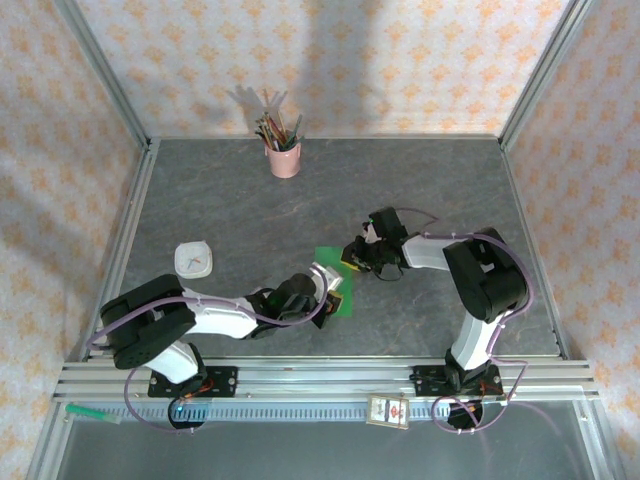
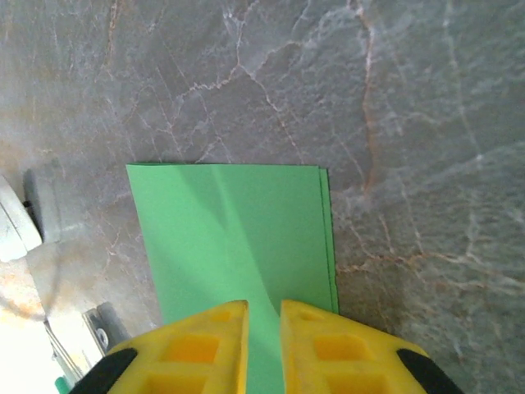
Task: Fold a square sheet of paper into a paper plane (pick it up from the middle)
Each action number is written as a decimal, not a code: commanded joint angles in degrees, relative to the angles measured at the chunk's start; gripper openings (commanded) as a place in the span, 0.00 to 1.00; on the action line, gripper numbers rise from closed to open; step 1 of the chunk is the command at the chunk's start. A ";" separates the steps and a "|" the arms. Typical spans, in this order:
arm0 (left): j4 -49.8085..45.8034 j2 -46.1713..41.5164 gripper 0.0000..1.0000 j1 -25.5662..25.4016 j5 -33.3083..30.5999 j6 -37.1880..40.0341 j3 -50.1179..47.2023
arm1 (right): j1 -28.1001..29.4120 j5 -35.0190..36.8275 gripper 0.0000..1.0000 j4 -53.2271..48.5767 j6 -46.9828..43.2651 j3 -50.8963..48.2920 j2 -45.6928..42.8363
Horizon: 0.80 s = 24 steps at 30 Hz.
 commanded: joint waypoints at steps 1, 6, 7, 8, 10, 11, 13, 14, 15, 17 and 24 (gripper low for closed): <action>2.08 1.21 0.00 1.44 3.10 -1.56 0.79 | 0.15 3.94 0.18 -3.71 -4.93 0.68 2.01; 2.29 2.77 0.00 4.45 6.99 -2.20 1.21 | 0.15 5.00 0.18 -5.11 -6.99 0.59 2.55; 2.31 3.01 0.00 5.08 7.65 -2.28 1.32 | 0.15 5.17 0.18 -5.23 -7.23 0.59 2.55; 2.27 3.27 0.00 5.73 8.31 -2.39 1.56 | 0.15 5.26 0.18 -5.33 -7.40 0.55 2.55; 2.48 3.60 0.00 6.81 9.22 -2.73 1.72 | 0.15 5.48 0.17 -5.51 -7.63 0.51 2.55; 2.70 3.63 0.00 7.55 9.88 -2.99 1.68 | 0.15 5.66 0.17 -5.67 -7.83 0.51 2.57; 3.34 3.79 0.00 8.89 10.90 -3.55 1.43 | 0.15 5.83 0.17 -5.86 -8.11 0.51 2.59; 3.46 3.87 0.00 9.46 11.34 -3.78 1.33 | 0.15 5.93 0.17 -5.94 -8.21 0.51 2.67; 3.46 3.93 0.00 9.97 11.63 -3.80 1.32 | 0.15 6.04 0.17 -5.95 -8.34 0.51 2.68; 3.30 4.07 0.00 10.63 11.81 -3.72 1.57 | 0.15 5.99 0.17 -6.04 -8.52 0.45 2.80; 2.34 4.97 0.00 12.90 12.46 -3.46 2.18 | 0.19 6.49 0.16 -6.39 -8.88 0.59 2.73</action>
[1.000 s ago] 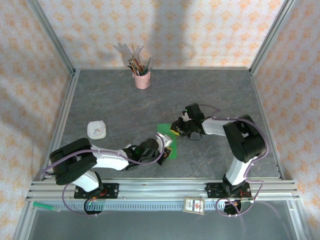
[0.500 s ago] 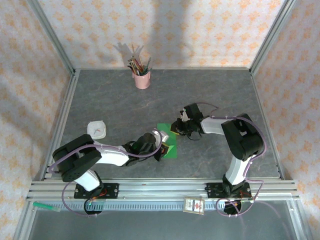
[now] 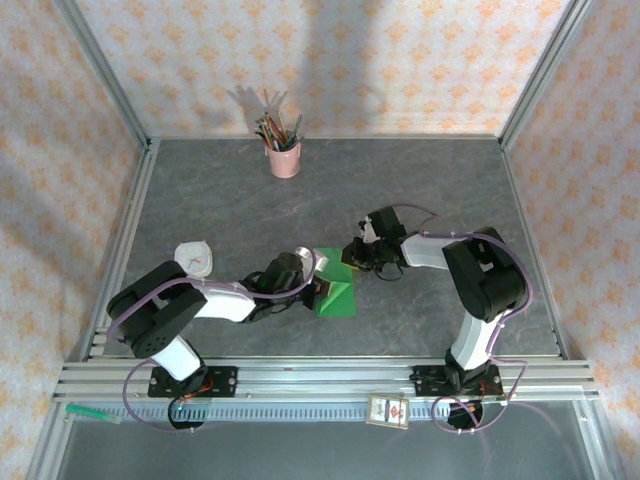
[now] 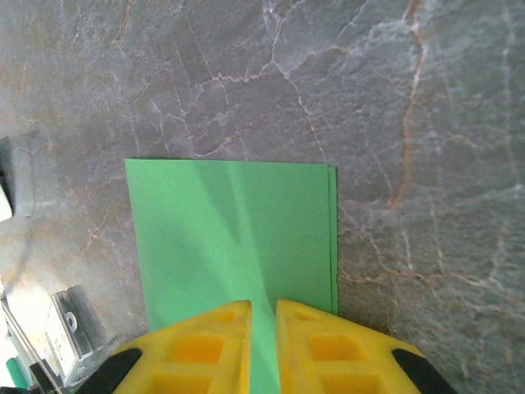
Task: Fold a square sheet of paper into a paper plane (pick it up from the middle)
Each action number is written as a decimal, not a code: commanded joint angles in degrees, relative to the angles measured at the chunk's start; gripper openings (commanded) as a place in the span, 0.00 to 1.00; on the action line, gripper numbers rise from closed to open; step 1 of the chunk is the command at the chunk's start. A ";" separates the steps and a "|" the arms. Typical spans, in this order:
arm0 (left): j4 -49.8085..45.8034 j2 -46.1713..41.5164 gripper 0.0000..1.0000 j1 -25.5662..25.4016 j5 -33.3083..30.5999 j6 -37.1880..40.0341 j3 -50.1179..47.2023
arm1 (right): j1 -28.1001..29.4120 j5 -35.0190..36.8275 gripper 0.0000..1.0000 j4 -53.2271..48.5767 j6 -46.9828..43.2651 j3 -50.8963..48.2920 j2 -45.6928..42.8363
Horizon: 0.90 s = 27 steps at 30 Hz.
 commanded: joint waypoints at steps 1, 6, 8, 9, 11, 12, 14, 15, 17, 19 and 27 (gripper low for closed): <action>0.98 0.93 0.00 1.01 1.12 -0.07 1.30 | 0.05 6.02 0.16 -4.94 -1.92 -0.17 2.33; 0.09 1.91 0.00 1.74 1.01 0.34 1.79 | 0.04 5.99 0.16 -5.03 -1.98 -0.17 2.38; -0.25 2.40 0.00 1.87 1.02 0.41 2.05 | 0.05 5.95 0.16 -5.09 -2.08 -0.08 2.41; -0.34 2.45 0.00 1.91 1.01 0.50 2.07 | 0.04 5.99 0.16 -5.12 -2.10 -0.07 2.42; -0.52 2.47 0.00 1.91 0.75 0.53 1.92 | 0.06 6.08 0.16 -5.21 -2.07 0.01 2.42; -0.45 2.51 0.00 2.00 0.74 0.51 1.76 | 0.09 6.21 0.16 -5.29 -2.13 0.09 2.43; -0.70 2.22 0.00 2.06 0.66 0.51 1.61 | 0.04 6.30 0.16 -5.39 -2.15 0.19 2.42; -0.69 2.11 0.00 2.06 0.73 0.42 1.46 | 0.04 6.26 0.16 -5.39 -2.15 0.18 2.42; -0.38 1.54 0.00 2.09 0.91 0.08 0.97 | 0.05 6.34 0.16 -5.35 -2.21 0.18 2.42; 0.39 1.02 0.00 2.09 1.89 -0.60 0.41 | 0.04 6.36 0.16 -5.34 -2.17 0.18 2.44; 1.52 -0.43 0.00 2.09 2.41 -1.87 -1.09 | 0.04 6.45 0.17 -5.24 -2.03 0.27 2.47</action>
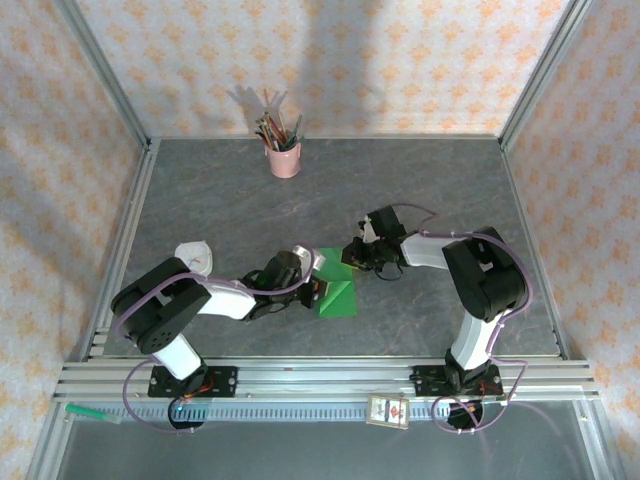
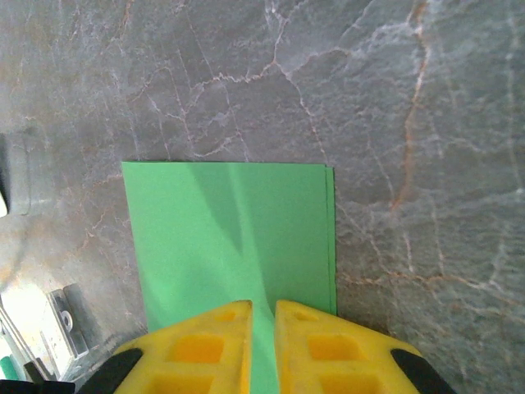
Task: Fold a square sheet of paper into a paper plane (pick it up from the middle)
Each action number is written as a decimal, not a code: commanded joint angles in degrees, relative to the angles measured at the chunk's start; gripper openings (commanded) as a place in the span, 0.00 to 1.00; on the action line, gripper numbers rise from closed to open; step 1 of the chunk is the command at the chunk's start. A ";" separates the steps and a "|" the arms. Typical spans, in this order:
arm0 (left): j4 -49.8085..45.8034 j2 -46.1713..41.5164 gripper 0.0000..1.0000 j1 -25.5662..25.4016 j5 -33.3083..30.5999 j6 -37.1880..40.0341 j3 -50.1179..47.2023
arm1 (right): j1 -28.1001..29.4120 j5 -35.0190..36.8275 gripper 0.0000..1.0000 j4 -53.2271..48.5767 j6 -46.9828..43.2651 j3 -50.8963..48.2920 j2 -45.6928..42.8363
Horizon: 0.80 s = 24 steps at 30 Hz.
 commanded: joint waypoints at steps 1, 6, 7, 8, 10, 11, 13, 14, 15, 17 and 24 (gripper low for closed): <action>1.85 -1.87 0.00 0.56 0.81 -0.67 -0.96 | 0.04 6.05 0.17 -4.43 -1.11 -0.16 2.31; 1.42 -1.84 0.00 0.56 0.03 -0.69 -1.14 | 0.02 6.21 0.17 -4.51 -1.15 0.01 2.42; 1.25 -1.75 0.00 0.56 -0.30 -0.60 -1.01 | 0.02 6.21 0.17 -4.51 -1.14 0.01 2.42; 1.09 -1.69 0.00 0.65 -0.36 -0.45 -0.89 | 0.01 6.21 0.17 -4.51 -1.14 -0.06 2.48; 0.56 -1.65 0.00 0.71 -0.71 -0.08 -0.62 | 0.02 6.16 0.17 -4.51 -1.13 -0.08 2.58; 0.32 -1.66 0.00 0.82 -0.88 -0.07 -0.61 | 0.03 6.20 0.17 -4.51 -1.13 -0.08 2.58; 0.36 -1.57 0.00 1.04 -0.98 0.02 -0.61 | 0.02 6.30 0.17 -4.60 -1.22 -0.08 2.49; 0.33 -1.42 0.00 1.15 -0.92 0.08 -0.61 | 0.02 6.30 0.17 -4.66 -1.18 -0.06 2.48; 0.11 -1.37 0.00 1.25 -0.98 0.18 -0.52 | 0.02 6.26 0.17 -4.66 -1.19 -0.08 2.40; -0.16 -1.33 0.00 1.50 -1.11 0.24 -0.52 | 0.02 6.30 0.17 -4.77 -1.36 0.01 2.50; -0.87 -0.45 0.00 1.79 -0.52 0.59 0.27 | 0.02 6.25 0.17 -4.80 -1.32 0.01 2.66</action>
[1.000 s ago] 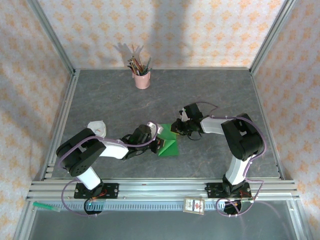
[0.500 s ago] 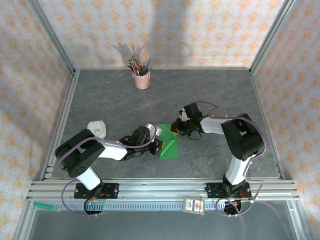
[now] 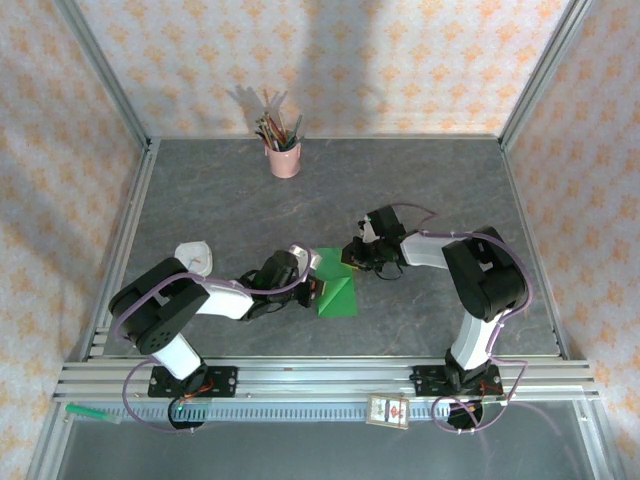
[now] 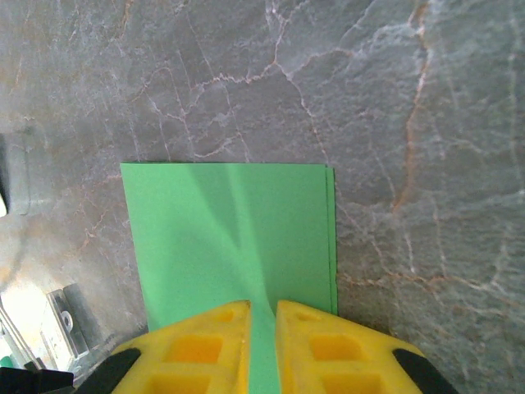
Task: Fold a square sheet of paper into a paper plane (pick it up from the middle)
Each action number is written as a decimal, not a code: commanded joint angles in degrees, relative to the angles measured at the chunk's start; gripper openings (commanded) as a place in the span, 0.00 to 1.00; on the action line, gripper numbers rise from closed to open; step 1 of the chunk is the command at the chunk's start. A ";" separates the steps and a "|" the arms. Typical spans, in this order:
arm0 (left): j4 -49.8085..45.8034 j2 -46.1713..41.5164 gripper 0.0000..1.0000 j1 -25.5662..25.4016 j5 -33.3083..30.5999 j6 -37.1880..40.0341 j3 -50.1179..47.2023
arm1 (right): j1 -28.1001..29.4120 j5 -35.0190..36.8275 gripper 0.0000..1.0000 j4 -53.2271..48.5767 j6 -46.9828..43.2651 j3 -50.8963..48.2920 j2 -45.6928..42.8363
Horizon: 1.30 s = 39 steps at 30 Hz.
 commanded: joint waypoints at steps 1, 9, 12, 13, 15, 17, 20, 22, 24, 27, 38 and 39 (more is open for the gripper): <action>-0.76 -0.03 0.00 0.65 -0.52 0.60 0.88 | -0.02 6.36 0.17 -4.38 -1.32 -0.30 2.54; -1.68 0.47 0.00 0.91 -1.30 1.10 1.01 | -0.02 6.36 0.16 -4.47 -1.36 -0.21 2.62; -1.73 0.69 0.00 1.00 -1.36 1.12 0.93 | -0.02 6.37 0.16 -4.47 -1.34 -0.21 2.62; -1.91 0.81 0.00 1.00 -1.48 1.12 1.01 | 0.00 6.37 0.16 -4.47 -1.37 -0.19 2.62; -1.99 0.94 0.00 1.00 -1.34 1.08 1.10 | -0.02 6.35 0.16 -4.47 -1.34 -0.21 2.62; -2.08 1.05 0.00 1.00 -1.23 1.03 1.19 | -0.03 6.37 0.16 -4.43 -1.40 -0.21 2.53; -2.21 1.43 0.00 1.00 -1.52 1.07 1.19 | -0.02 6.39 0.16 -4.46 -1.33 -0.30 2.53; -2.68 1.61 0.00 1.00 -1.44 1.28 1.62 | -0.02 6.37 0.16 -4.47 -1.30 -0.30 2.53; -2.78 1.83 0.00 0.98 -1.38 1.29 1.89 | 0.02 6.37 0.16 -4.47 -1.28 -0.23 2.47; -2.92 2.04 0.00 1.00 -1.24 1.46 2.11 | -0.02 6.45 0.16 -4.48 -1.41 -0.30 2.37; -4.02 2.47 0.00 1.00 -1.29 1.82 2.51 | -0.02 6.37 0.16 -4.47 -1.32 -0.39 2.46; -4.18 2.39 0.00 1.01 -1.34 1.80 2.46 | -0.02 6.45 0.16 -4.45 -1.34 -0.36 2.45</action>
